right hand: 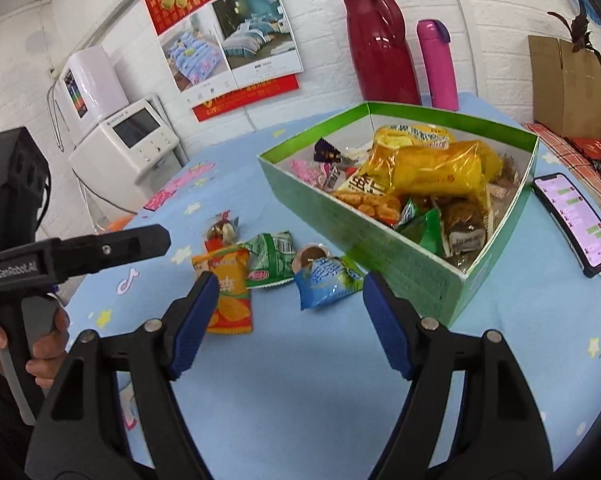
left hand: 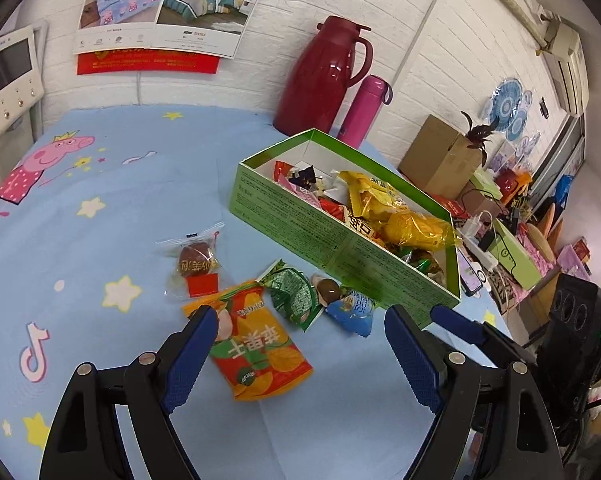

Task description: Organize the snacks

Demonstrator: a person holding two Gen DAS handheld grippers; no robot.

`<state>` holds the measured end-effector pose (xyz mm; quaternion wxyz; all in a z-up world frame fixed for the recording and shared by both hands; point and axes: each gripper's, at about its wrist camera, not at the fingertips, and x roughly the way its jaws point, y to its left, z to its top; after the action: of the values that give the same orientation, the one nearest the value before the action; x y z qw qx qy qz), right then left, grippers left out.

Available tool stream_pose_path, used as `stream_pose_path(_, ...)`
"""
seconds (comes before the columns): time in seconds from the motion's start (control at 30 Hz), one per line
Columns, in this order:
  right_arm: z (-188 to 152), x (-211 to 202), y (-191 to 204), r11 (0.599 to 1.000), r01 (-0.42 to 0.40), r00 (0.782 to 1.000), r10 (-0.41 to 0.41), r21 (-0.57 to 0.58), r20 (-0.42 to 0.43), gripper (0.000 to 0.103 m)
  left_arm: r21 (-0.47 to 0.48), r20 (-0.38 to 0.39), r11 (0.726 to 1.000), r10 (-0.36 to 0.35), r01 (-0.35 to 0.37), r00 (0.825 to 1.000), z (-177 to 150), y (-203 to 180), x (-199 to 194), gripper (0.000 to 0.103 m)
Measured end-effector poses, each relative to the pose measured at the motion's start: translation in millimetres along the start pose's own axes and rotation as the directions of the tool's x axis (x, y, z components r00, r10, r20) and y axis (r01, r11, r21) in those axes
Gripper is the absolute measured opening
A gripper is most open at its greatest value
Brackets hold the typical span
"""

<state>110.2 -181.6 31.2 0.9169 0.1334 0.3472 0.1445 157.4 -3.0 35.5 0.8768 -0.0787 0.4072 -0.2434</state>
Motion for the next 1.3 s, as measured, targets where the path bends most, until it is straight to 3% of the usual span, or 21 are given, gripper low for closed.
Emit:
stream_pose_path(0.17,-2,31,0,0.996,0.087,0.99,-0.088,-0.01,-0.109,0.068,0.031,-0.007,0.999,-0.034,0.034,0.999,0,-6,9,0.087)
stream_pose_path(0.27,1,52,-8,0.992,0.119,0.98,-0.109,0.048,-0.165,0.068,0.035,-0.01,0.998,-0.053,0.054,0.999,-1,-5,10,0.086)
stream_pose_path(0.4,5,68,-20,0.974,0.145,0.979,-0.116,0.174,-0.167,0.068,0.032,-0.005,0.996,-0.079,0.079,0.997,-2,-1,7,0.086)
stream_pose_path(0.47,6,71,-18,0.97,0.181,0.976,-0.157,0.164,-0.152,0.067,0.036,-0.003,0.996,-0.08,0.08,0.997,0,-1,7,0.084)
stream_pose_path(0.53,5,71,-15,0.97,0.209,0.97,-0.188,0.128,-0.157,0.041,0.046,-0.006,0.996,-0.082,0.082,0.997,3,-2,9,0.08)
stream_pose_path(0.67,-5,61,-22,0.978,0.163,0.978,-0.142,0.13,-0.156,0.033,0.092,-0.019,0.991,-0.094,0.096,0.995,9,-15,19,0.069)
stream_pose_path(0.83,-23,33,-37,0.973,0.155,0.981,-0.131,0.17,-0.147,0.03,0.164,-0.062,0.98,-0.103,0.112,0.993,15,-41,49,0.068)
stream_pose_path(1.0,-31,11,-52,0.968,0.147,0.984,-0.122,0.205,-0.128,0.03,0.219,-0.123,0.975,-0.012,0.039,0.992,13,-53,95,0.063)
stream_pose_path(1.1,-31,9,-52,0.97,0.142,0.985,-0.119,0.197,-0.124,0.03,0.223,-0.163,0.975,0.031,0.006,0.986,10,-47,119,0.052)
stream_pose_path(1.3,-31,12,-55,0.97,0.115,0.989,-0.091,0.212,-0.117,0.031,0.283,-0.146,0.959,0.062,-0.018,0.987,5,-51,120,0.052)
